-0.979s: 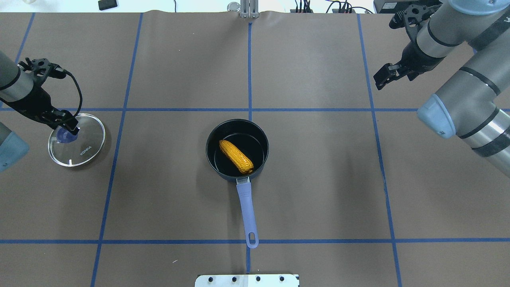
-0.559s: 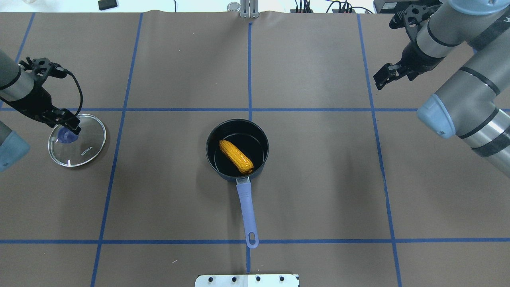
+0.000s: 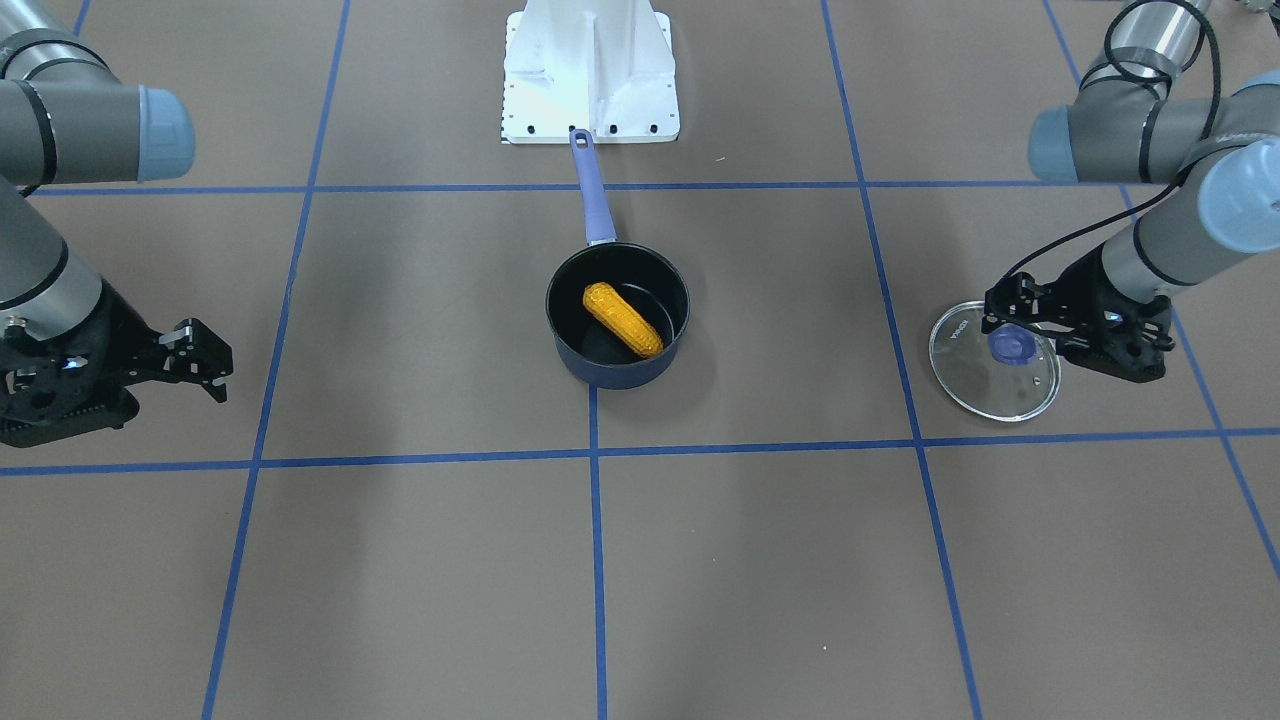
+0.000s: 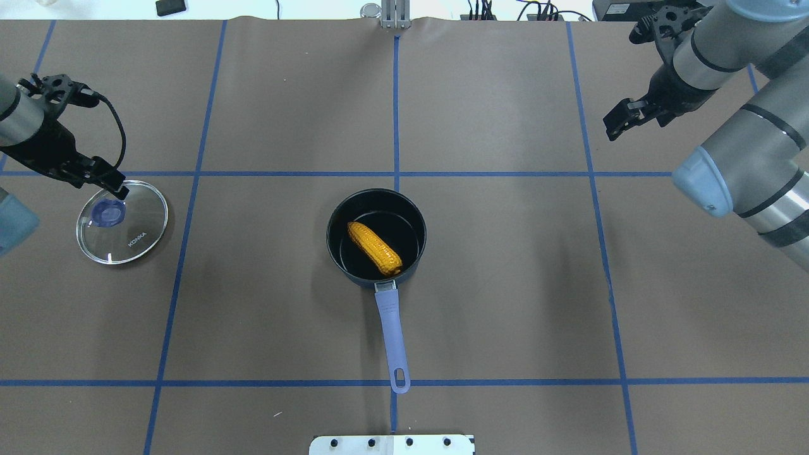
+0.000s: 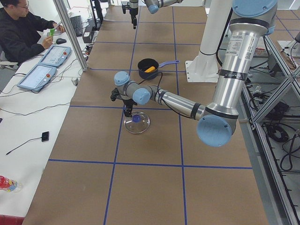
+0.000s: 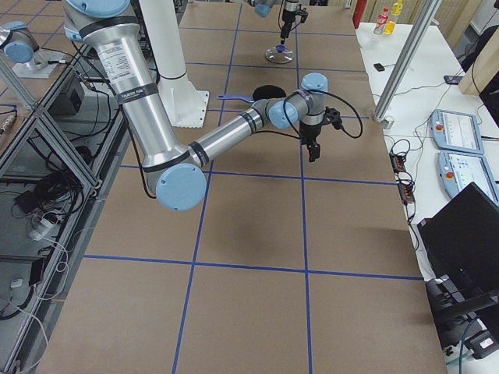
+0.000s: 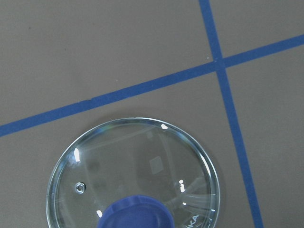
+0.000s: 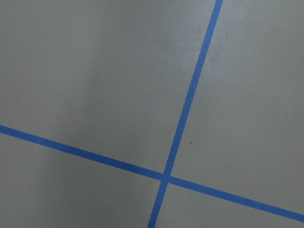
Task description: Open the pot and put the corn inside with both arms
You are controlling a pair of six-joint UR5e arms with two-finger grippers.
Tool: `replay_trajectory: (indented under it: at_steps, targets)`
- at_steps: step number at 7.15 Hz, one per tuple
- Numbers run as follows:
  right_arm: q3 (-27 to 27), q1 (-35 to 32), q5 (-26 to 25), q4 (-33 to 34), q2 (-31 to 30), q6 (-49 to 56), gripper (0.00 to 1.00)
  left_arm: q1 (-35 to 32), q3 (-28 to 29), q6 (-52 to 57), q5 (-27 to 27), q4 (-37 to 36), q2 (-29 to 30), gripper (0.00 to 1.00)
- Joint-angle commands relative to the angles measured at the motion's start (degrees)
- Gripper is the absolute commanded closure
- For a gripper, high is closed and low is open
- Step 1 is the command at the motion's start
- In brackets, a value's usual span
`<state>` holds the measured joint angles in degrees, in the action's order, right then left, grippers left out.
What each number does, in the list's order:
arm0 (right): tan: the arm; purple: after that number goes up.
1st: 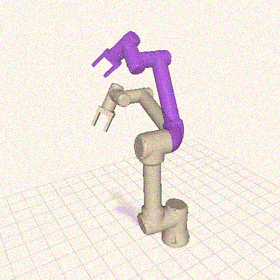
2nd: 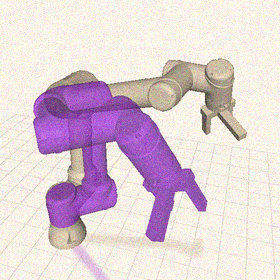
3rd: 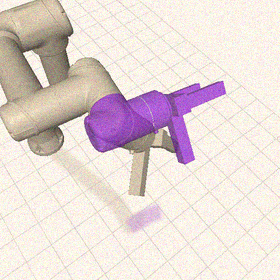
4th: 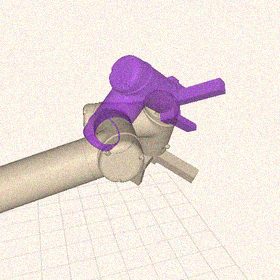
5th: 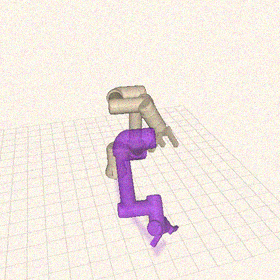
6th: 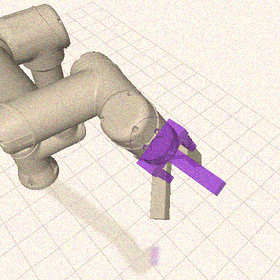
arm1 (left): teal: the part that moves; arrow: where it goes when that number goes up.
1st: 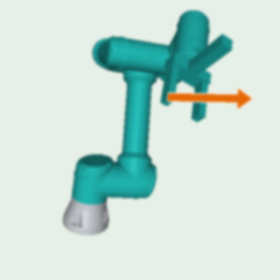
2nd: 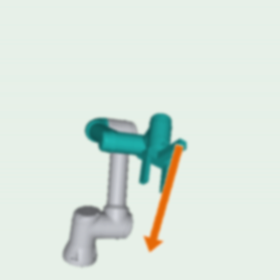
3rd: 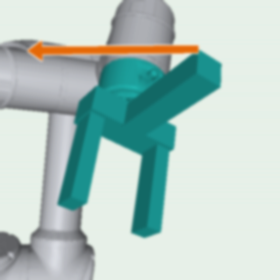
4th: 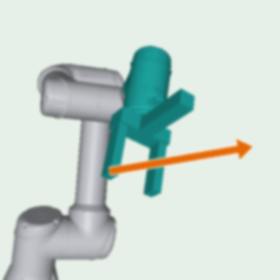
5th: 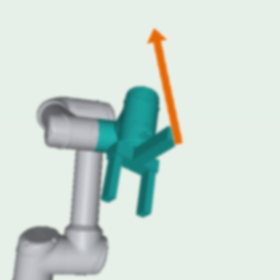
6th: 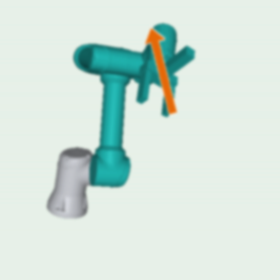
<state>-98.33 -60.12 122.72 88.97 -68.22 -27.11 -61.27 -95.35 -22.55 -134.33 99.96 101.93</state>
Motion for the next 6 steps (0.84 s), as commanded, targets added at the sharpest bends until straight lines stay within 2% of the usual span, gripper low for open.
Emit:
replay_trajectory:
  at_steps: [1, 4, 6]
  targets:
    - [-0.10, -5.24, 2.86, -0.47, -3.48, 0.22, 0.00, -6.20, -0.54, 5.71, -0.05, -0.12, -0.85, 0.02]
    - [-0.10, -13.85, 8.66, -0.03, -8.57, 7.56, 0.00, -16.83, 2.08, 18.71, 0.04, -1.17, -2.70, 0.01]
    - [-0.10, -16.95, 8.86, 0.23, -14.10, 10.32, 0.00, -22.37, 5.70, 26.13, -0.05, -1.61, -4.89, 0.01]
